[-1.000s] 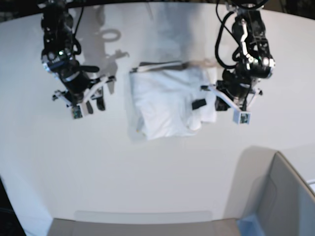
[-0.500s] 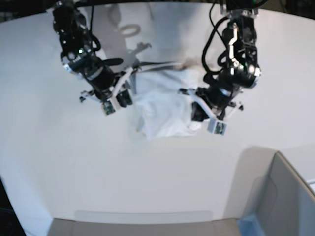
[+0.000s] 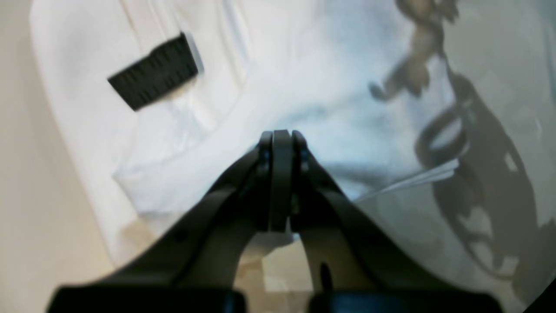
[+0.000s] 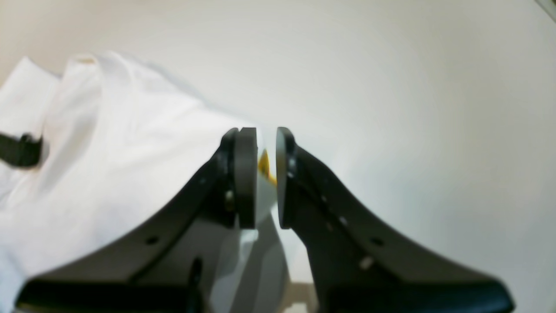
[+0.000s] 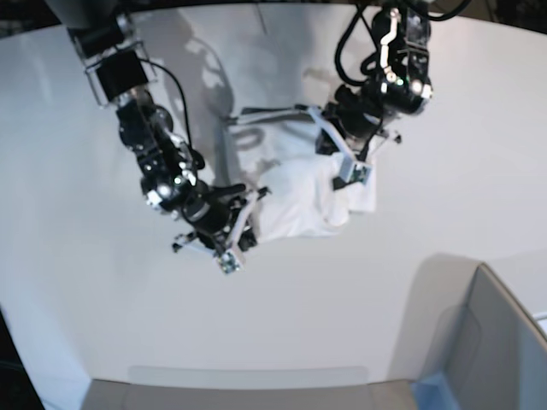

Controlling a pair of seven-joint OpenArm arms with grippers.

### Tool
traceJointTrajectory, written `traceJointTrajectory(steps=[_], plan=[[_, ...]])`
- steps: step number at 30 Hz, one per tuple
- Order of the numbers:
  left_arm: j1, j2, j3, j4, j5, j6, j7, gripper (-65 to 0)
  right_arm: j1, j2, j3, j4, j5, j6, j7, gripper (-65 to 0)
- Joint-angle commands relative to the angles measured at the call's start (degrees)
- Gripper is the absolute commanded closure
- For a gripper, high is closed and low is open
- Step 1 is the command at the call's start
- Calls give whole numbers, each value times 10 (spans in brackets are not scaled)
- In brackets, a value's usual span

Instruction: Layout the t-shirt on the table in an organized manner, then fold the t-shirt properly

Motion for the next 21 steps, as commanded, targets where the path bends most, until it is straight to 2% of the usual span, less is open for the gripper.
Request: traceJointTrajectory(steps=[1,4,7,10,14,18,21], plan=[[1,2,16,12,-9,-1,-7,0,21,3,-7,-6,-2,0,13,-75],[1,1,46,9,-6,-1,-7,0,44,3,-36,-72,-2,0,19,-65],[1,0,51,5,-5,-1,-6,0,53,-4,-41,-123,-2,-1,36,-14],[-2,-18,48,-17,-5,0,-6,0,49,-6,-41,-145,-2,-3,52,0],[-7,-38,45,-72,-5,0,-12,0,19,6,-42,-131,-3,-2,38,0],[-36,-42,43,-117,-5,1,-13,0,-34,7,-42,-86,-3,-1,38,0],[-41,-42,6,-124,-5,1,-13,0,-77,20,-43,-44,-3,-1,38,0]])
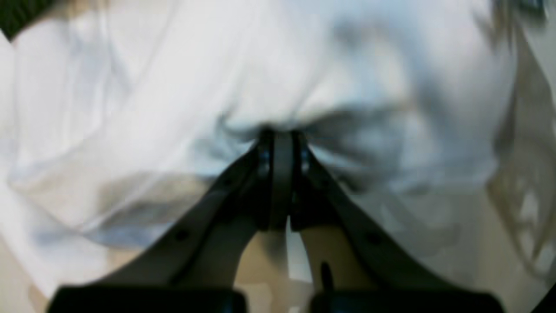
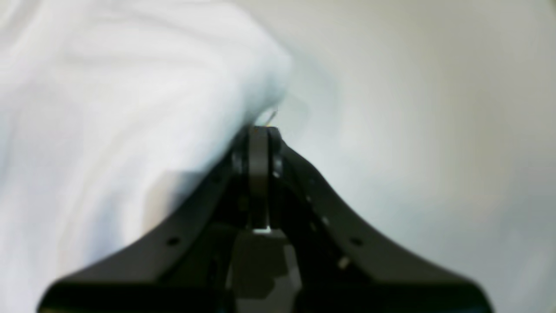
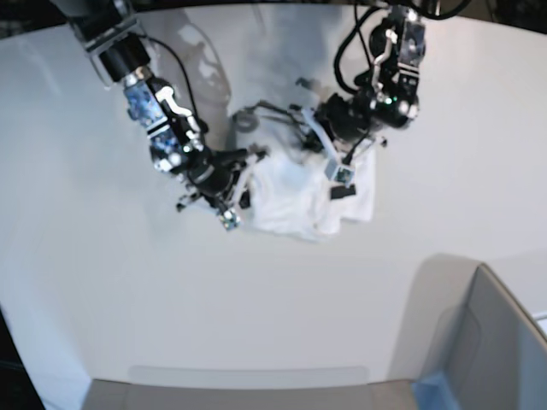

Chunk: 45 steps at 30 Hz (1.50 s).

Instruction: Layout the t-shirt on the table in an organized manner, then fold the t-shirt properly

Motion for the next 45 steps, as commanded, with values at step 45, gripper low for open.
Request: traceJointTrajectory(steps=[45], plan=[[3,34,55,53,14,7,-99,0,-222,23,319,336,7,6,-85,0]])
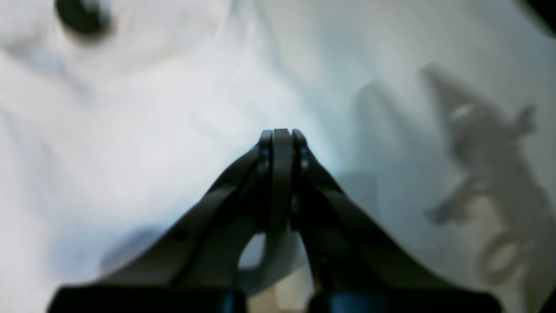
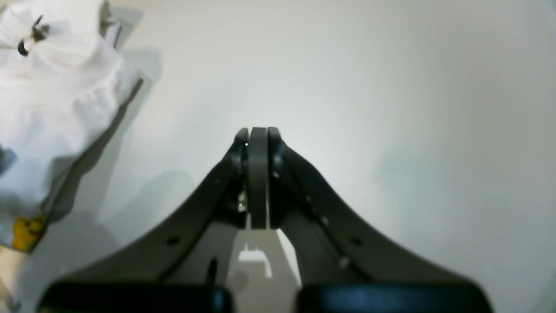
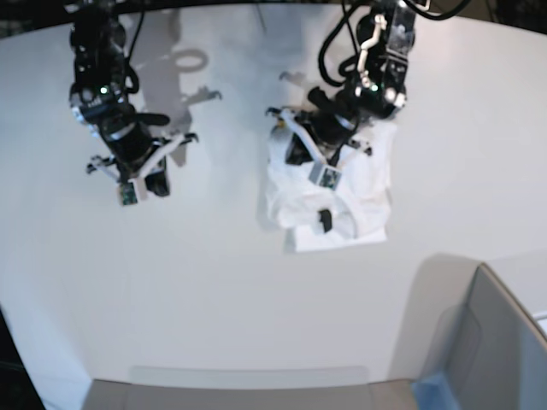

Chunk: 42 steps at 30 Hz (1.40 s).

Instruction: Layout the t-shirt on the table in an organized manner, then fold the t-shirt properly

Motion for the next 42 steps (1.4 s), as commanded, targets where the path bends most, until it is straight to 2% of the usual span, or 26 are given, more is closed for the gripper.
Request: traceJointTrajectory(steps=[1,6,11,16,18,24,29,32,35,42], plan=[[-14,0,-3,-9,-9,-5,-10,0,-5,6,11,10,-2,-3,16,0],[-34,-15,-38,-53,-8,-4,-10,0,-40,12,19,9,-2,-2,18,0],[-36,-15,-144,-82,-8,-4,-10,0,-59,17,18,11,-2,-2,19,0],[-40,-74,-183,-116,-9,-5,-12,0,-68,18,16,12,-2,0,20,0],[-40,-88,-195,-110,-12,-5,-12,0,-68,18,14,13,-1,2,20,0],[-35,-89,-250,0,-12,-7,-12,0,-68,15,-15,40,0,5,26,0],[12,-89,-289,84,-12,-7,-54,0,-112,13,-28,53,0,19,112,0],[72,-89,-293,101,-12,-8,-120,0,-155,13,-27,53,0,19,166,0],[141,-88,-310,107,-12,-8,-164,0,-205,13,-27,61,0,18,222,0],[258,-87,-330,128,-13,-8,-175,0,-347,12,-23,66,1,15,381,0]])
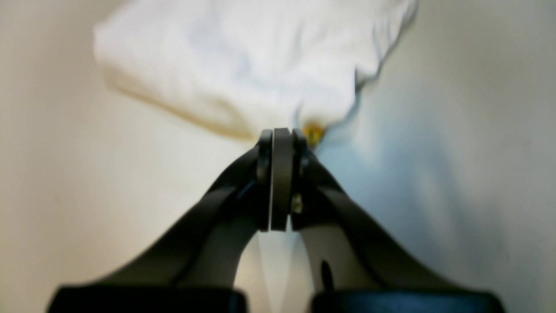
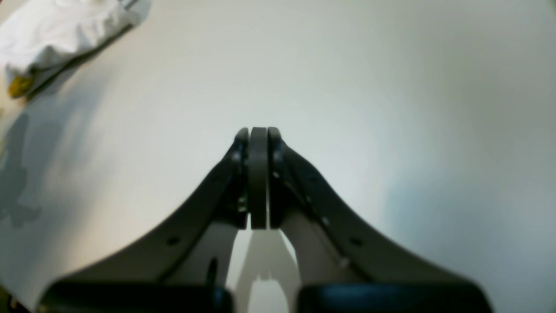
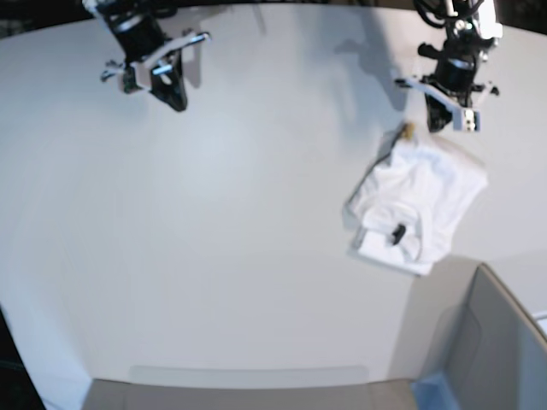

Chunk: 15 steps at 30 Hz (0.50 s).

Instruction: Layout the t-shirt on the table in an organized manner, then fold the t-shirt properly

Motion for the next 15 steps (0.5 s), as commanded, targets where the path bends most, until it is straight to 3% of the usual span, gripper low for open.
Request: traceJointTrajectory(steps=[1,8,15], plan=[[11,-6,-15,9,3,3,-12,0,-27,3,2,12,2,3,32,0],[76,-8,-79,11,3,3,-12,0,-138,-34,-1,12,-2,-23,115,0],[153,-10,-88,12,3,3,-12,0,-232,-37,-20,7,-3,-27,161,0]])
